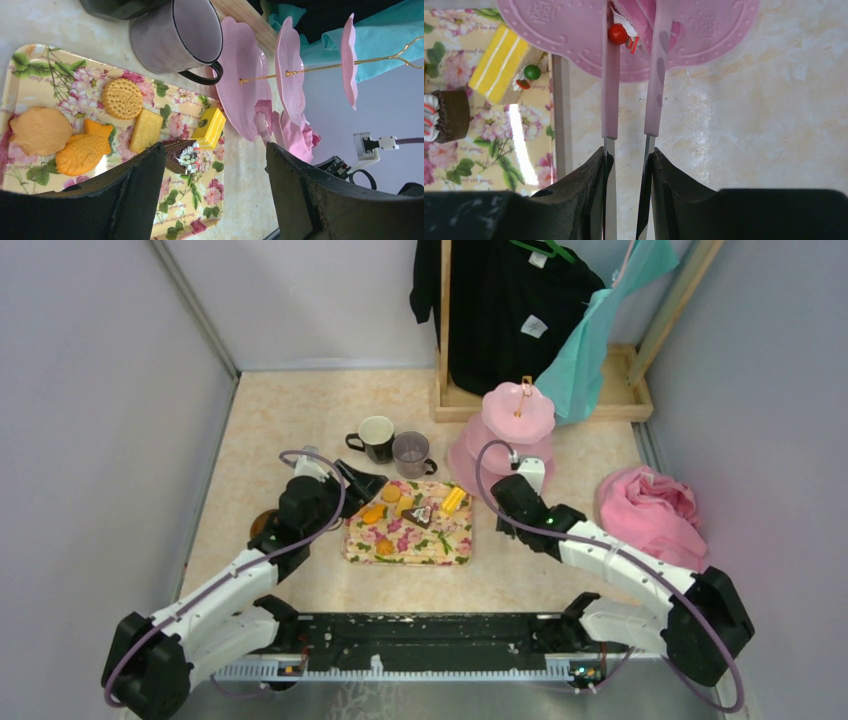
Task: Serve the afternoon tea
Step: Place the desert on the desert table, then pick up the desert from the tray.
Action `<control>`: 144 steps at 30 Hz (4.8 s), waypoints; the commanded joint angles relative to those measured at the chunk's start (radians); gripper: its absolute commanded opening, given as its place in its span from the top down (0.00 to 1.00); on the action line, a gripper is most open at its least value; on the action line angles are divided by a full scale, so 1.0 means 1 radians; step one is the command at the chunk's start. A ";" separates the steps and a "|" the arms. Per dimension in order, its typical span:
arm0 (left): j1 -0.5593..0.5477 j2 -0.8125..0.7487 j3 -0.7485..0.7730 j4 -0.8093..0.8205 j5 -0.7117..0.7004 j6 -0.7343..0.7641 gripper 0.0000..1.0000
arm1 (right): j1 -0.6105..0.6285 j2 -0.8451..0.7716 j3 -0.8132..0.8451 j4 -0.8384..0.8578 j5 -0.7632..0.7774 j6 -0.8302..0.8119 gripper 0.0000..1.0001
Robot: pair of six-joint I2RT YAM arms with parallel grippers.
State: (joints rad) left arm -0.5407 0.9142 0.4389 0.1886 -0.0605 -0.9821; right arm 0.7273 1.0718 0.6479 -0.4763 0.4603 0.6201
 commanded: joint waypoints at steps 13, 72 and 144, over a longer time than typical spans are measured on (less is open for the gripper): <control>0.007 -0.001 0.013 0.025 0.008 0.030 0.22 | -0.187 0.118 0.018 0.197 -0.049 -0.084 1.00; 0.006 0.020 -0.002 0.040 0.028 0.027 0.22 | -0.341 0.131 -0.084 0.403 -0.099 -0.169 0.54; 0.011 0.012 0.006 0.015 0.010 0.053 0.21 | 0.454 0.177 0.037 0.352 -0.122 -0.038 0.56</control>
State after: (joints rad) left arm -0.5358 0.9440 0.4404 0.2001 -0.0486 -0.9447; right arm 1.1698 1.2388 0.6125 -0.1860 0.3302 0.5629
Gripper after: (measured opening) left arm 0.788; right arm 0.440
